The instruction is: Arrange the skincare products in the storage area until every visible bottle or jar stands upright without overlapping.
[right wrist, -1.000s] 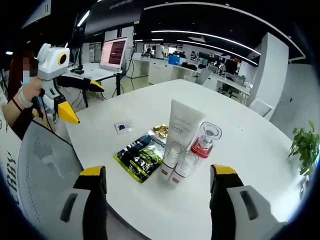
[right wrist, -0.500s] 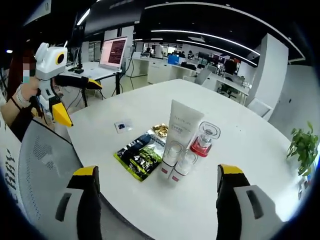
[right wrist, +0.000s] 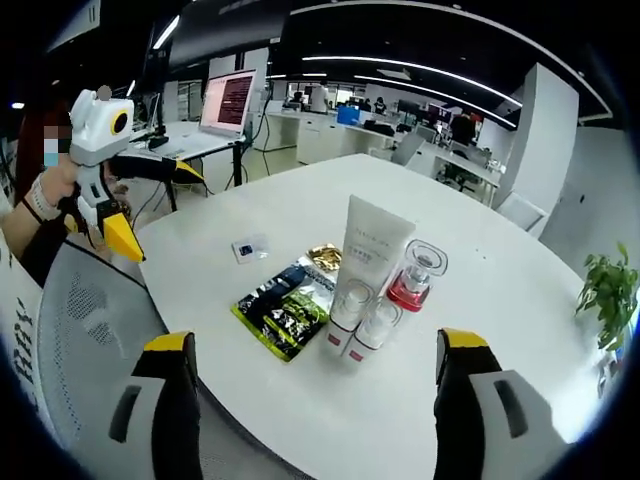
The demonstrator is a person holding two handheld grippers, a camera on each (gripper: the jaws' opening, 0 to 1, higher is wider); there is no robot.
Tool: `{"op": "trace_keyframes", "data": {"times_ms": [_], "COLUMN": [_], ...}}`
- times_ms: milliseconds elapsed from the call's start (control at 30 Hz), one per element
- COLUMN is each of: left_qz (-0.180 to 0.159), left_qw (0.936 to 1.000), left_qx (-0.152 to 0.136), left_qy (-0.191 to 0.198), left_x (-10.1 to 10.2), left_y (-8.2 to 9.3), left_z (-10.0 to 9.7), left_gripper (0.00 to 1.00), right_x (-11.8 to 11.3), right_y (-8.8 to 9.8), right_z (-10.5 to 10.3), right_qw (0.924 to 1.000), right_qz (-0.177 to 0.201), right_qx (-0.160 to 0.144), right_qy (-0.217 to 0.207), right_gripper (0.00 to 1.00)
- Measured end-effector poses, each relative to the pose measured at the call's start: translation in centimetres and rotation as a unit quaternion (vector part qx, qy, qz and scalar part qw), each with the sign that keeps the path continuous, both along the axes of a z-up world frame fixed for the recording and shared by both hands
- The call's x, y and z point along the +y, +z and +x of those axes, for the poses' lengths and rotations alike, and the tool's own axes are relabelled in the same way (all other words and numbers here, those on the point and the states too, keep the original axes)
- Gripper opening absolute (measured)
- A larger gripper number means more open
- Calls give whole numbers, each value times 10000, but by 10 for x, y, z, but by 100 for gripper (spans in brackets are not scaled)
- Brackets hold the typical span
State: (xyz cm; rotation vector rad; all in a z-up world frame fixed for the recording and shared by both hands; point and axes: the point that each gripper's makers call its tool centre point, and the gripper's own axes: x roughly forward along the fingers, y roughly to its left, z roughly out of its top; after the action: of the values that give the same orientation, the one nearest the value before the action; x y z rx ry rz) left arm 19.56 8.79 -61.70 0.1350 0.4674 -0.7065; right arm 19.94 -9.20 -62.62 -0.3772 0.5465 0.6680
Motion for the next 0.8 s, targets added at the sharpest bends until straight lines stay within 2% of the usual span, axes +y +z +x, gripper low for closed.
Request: {"op": "trace_keyframes", "data": {"times_ms": [333,533,800], "left_qz": [34,103,168], "left_qw": [9998,9991,9977], "left_qx": [162,375,576], "left_qy": [79,193,316], "left_x": [7,15,23], "left_y": [-13,-28,-44], "left_z": [12,20,31], "left_gripper": [99,96,95], "right_x": [11,23,26], "right_y": [6,9,8], "right_z": [4,4,6], "right_qw": [9998,9995,9995], "right_qz": [124,199,217], "right_qx": [-29,-33,-4], "right_qy": [117,245,239], "right_gripper": [99,99,99]}}
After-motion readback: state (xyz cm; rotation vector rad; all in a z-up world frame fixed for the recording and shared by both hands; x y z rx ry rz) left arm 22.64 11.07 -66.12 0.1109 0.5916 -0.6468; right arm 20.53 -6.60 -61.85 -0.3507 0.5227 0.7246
